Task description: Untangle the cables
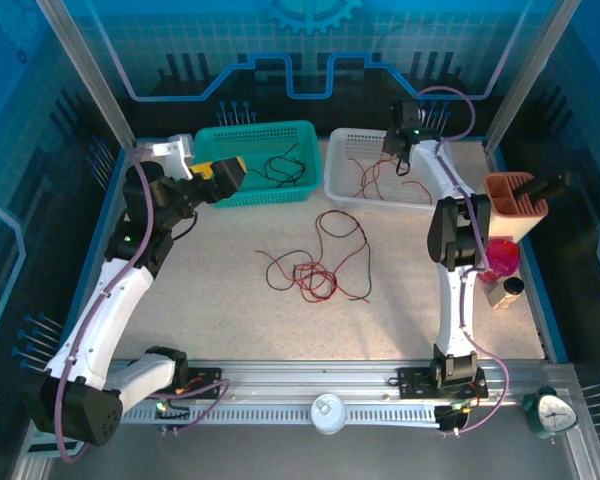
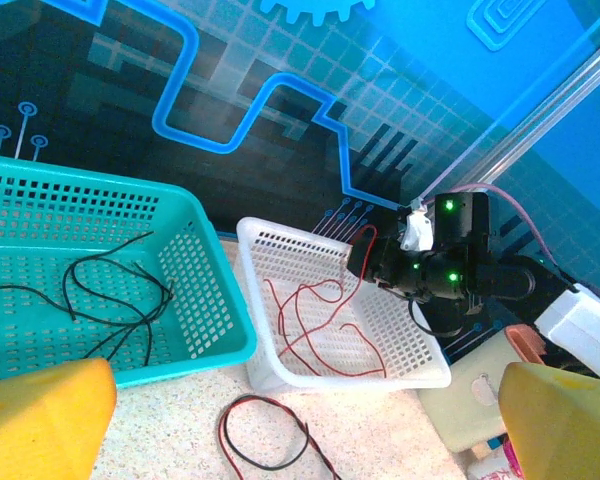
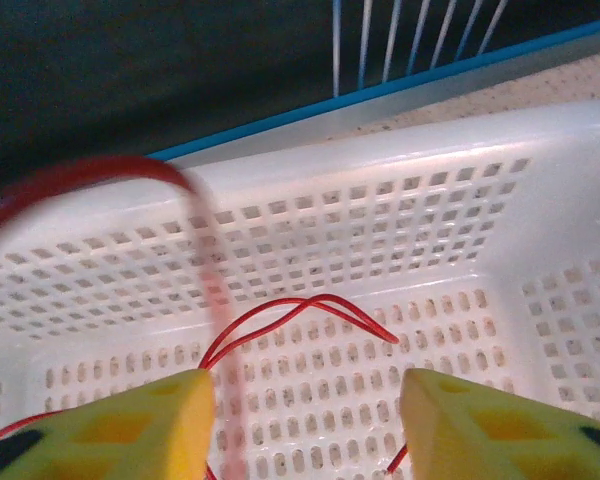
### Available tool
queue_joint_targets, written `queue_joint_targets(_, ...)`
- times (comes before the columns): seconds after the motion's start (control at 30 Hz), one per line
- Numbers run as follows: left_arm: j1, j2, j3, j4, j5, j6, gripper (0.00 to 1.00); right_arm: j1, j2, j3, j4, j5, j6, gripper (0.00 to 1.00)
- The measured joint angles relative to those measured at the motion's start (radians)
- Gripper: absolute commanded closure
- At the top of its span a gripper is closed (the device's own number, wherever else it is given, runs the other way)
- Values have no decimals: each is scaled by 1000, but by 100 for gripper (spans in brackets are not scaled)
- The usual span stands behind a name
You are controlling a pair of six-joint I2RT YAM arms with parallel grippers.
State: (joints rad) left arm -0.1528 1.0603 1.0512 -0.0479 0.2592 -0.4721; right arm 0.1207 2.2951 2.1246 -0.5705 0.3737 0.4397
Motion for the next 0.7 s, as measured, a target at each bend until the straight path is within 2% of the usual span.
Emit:
queue_joint_targets(0.17, -13, 3, 9, 1, 0, 0, 1, -2, -7, -16, -19, 0, 22, 26)
queue_joint_targets(0.37, -23, 6, 26, -8, 0, 2, 1, -2, -41, -31, -73, 16, 48, 25)
queue_joint_targets(0.53, -23, 6, 33, -11, 0, 2, 1, -2, -44, 29, -172, 88, 55, 26)
queue_joint_targets(0.7, -27, 6, 35, -15, -3, 2, 1, 1, -81, -8, -169, 88, 53, 27)
